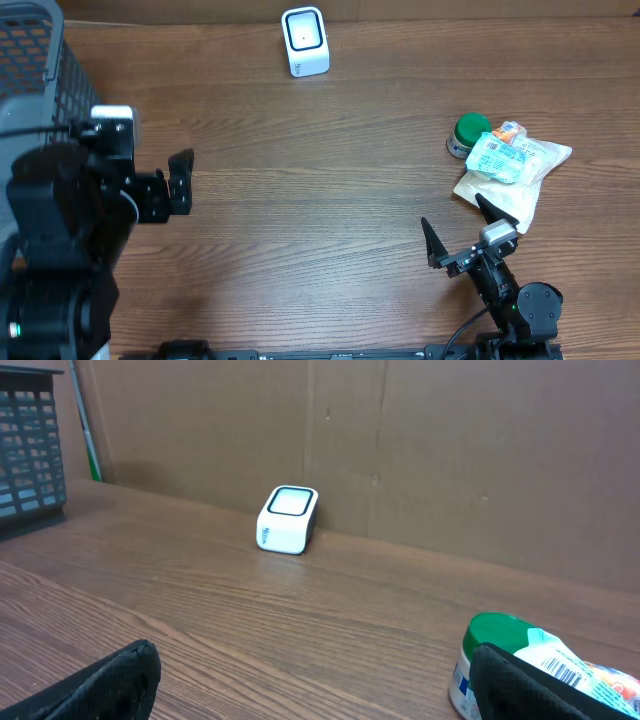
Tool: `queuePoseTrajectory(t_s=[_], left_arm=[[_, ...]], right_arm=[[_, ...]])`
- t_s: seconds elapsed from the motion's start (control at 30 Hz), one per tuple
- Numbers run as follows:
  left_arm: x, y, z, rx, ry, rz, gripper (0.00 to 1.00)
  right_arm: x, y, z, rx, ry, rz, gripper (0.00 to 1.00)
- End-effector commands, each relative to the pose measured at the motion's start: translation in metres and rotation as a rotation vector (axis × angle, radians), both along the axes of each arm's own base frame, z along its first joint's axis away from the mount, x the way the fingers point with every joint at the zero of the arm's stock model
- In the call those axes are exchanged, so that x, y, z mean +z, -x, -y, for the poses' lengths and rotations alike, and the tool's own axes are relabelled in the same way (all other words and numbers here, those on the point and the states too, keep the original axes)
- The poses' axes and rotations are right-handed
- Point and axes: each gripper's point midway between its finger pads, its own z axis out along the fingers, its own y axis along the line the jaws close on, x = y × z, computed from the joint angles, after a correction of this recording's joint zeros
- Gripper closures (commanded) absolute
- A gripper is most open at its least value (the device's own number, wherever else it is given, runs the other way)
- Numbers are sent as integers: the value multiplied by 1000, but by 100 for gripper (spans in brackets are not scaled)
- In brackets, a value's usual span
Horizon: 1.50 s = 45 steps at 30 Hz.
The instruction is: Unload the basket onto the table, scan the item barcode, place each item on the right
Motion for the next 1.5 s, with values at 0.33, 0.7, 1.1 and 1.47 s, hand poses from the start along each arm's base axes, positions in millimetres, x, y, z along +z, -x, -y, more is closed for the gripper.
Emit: queuePoseTrajectory(t_s=[0.33, 0.7, 1.1, 1.47], left_arm=[[-71, -4, 25, -174, -34, 262, 0], [-141, -2, 26, -179, -59, 544, 0], [-209, 12, 31, -192, -52, 511, 0], [-200, 13, 31, -193, -52, 548, 0]], right_arm=[[-3, 0, -1, 5, -6, 0, 0], [-3, 0, -1, 5, -6, 0, 0], [-3, 0, -1, 5, -6, 0, 0], [-3, 0, -1, 5, -6, 0, 0]])
